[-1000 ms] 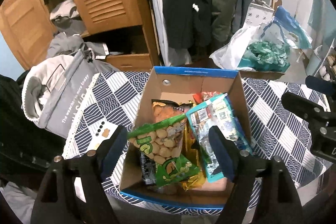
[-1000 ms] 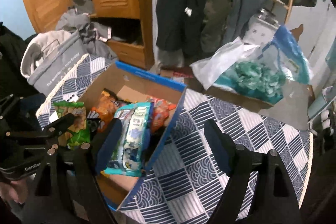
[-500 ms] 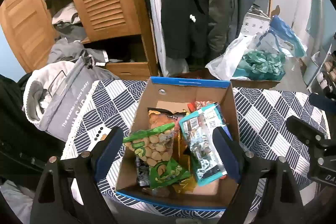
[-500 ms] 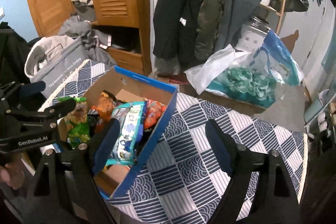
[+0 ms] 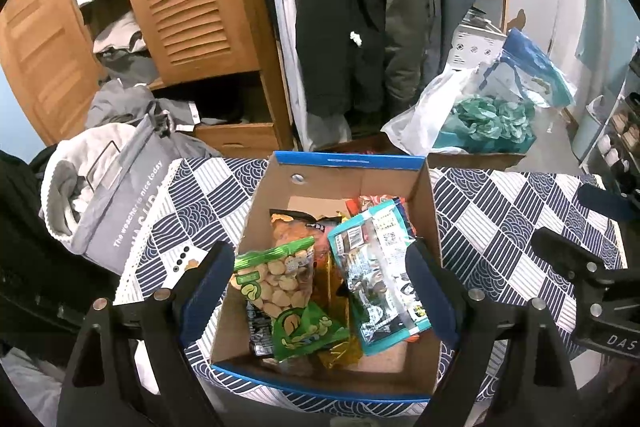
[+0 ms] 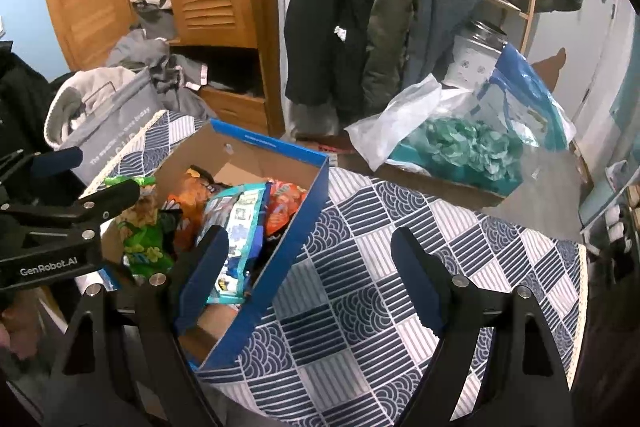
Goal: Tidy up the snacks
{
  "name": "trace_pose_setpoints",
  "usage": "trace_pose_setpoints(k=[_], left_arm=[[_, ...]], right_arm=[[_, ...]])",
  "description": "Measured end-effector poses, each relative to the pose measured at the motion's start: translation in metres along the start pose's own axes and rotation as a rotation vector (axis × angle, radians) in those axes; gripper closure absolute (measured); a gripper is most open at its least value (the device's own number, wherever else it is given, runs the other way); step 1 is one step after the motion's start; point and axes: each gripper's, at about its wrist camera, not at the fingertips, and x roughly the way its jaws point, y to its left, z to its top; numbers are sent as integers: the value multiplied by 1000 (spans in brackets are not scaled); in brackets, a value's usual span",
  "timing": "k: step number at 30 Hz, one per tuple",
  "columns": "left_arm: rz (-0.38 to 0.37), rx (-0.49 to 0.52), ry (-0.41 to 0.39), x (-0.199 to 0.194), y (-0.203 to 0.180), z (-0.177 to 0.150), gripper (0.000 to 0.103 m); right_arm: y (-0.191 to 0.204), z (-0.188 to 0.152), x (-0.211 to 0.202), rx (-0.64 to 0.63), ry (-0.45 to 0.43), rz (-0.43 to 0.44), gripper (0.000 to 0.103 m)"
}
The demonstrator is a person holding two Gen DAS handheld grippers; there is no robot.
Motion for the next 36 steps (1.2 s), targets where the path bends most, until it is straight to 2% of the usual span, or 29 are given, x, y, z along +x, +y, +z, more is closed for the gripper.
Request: trace_pose_setpoints(k=[36], left_arm=[[8, -19, -7, -4, 3, 4, 14]], right_arm=[[-7, 1, -1, 19, 4, 0, 20]])
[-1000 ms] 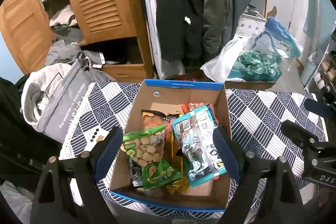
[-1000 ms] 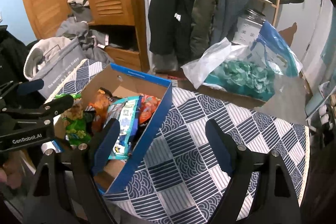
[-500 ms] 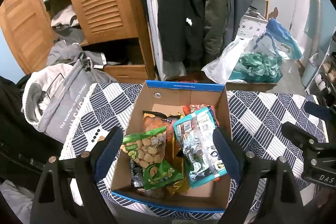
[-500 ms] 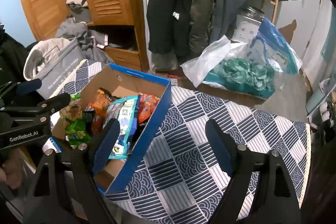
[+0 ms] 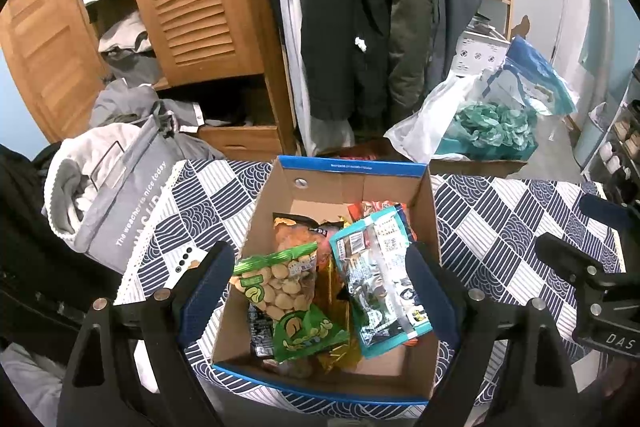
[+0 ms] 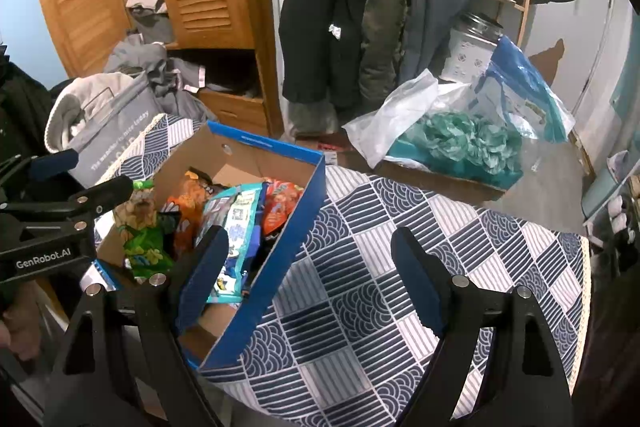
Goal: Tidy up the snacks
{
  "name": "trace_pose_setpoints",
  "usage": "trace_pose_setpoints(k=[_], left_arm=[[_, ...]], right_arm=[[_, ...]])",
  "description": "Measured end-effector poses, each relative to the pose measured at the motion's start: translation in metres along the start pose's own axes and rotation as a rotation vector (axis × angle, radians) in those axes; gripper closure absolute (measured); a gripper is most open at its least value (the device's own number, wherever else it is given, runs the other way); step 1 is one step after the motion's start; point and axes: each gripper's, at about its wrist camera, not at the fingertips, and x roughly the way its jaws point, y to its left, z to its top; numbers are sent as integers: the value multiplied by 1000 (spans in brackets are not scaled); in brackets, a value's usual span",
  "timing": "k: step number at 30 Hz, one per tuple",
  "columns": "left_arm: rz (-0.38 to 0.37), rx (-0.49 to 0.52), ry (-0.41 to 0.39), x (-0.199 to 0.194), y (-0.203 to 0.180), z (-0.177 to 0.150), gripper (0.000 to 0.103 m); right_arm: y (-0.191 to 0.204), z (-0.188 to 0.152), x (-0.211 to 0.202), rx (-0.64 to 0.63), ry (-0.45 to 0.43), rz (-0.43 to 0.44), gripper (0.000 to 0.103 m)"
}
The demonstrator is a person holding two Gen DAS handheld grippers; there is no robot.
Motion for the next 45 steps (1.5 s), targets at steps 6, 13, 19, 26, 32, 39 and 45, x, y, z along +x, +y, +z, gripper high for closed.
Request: trace_pose_setpoints(k=[6, 13, 19, 26, 32, 39, 45], left_arm=[[1, -1, -1, -1, 0, 0, 14], [0, -3, 0, -2, 0, 0, 14], [0, -1, -2, -1, 1, 0, 14], [0, -2, -1, -2, 0, 0, 14], [10, -7, 4, -4, 2, 1, 14], [18, 3, 35, -2, 2, 0, 14], [24, 16, 50, 1, -3, -2, 14]], right_arm=[[-1, 0, -1, 1, 0, -2, 20], [-2, 0, 0, 0, 2, 0, 20], [-1, 0, -1, 2, 1, -1, 20], [-1, 0, -1, -1, 2, 0, 20], [-1, 1, -1, 0, 4, -1, 20], [-1, -1, -1, -1, 5, -1, 20], [-1, -1, -1, -1, 6, -1, 20]])
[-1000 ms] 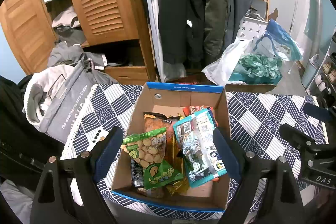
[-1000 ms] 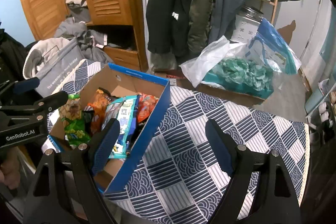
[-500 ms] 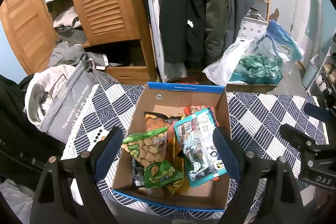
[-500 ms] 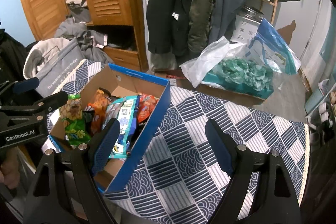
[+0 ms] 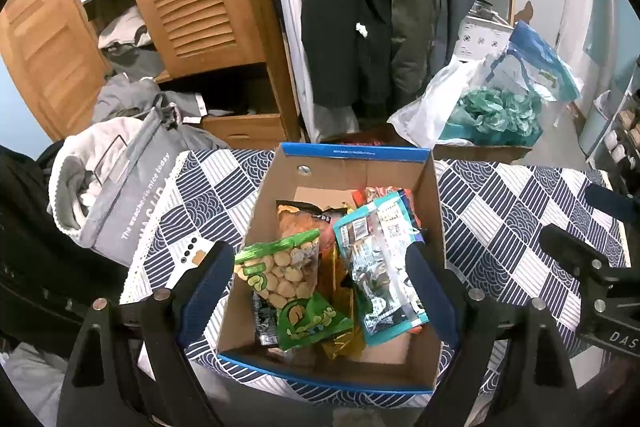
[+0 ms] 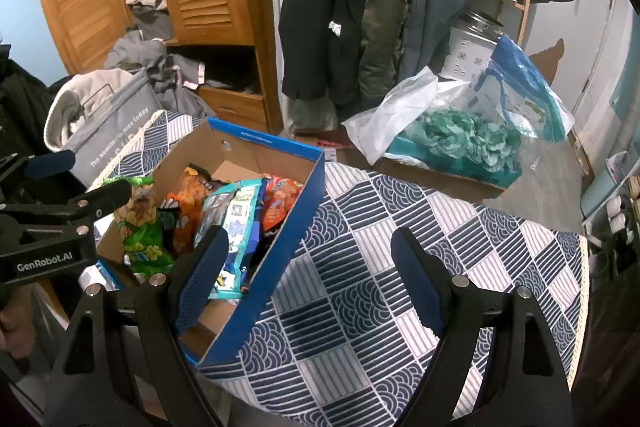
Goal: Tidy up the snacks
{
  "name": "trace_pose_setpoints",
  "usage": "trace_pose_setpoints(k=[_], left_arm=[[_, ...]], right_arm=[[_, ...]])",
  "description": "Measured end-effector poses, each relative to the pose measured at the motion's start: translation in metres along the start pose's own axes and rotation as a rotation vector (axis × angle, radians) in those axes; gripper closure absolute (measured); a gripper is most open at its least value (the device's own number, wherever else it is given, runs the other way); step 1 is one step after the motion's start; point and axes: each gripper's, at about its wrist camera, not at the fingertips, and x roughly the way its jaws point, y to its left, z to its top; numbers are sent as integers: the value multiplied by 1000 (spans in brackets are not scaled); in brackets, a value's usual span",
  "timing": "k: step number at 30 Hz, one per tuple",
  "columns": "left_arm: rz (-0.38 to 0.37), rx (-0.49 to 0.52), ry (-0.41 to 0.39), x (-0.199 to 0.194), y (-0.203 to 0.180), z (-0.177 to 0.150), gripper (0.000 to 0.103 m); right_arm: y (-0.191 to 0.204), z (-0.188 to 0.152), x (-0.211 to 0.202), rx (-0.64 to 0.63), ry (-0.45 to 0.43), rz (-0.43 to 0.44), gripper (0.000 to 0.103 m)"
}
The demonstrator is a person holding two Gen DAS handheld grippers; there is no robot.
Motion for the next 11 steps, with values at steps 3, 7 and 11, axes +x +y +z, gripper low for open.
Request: trace_pose_setpoints(k=[3, 7, 11], left_arm=[[3, 6, 1, 1, -1, 0, 14], [-1, 12, -1, 0, -2, -2, 14], [-2, 18, -4, -1, -5, -3, 14]], right_arm=[[0, 0, 0, -2, 1, -1, 20], [0, 0, 0, 1, 1, -1, 20], [0, 0, 0, 0, 1, -1, 20]])
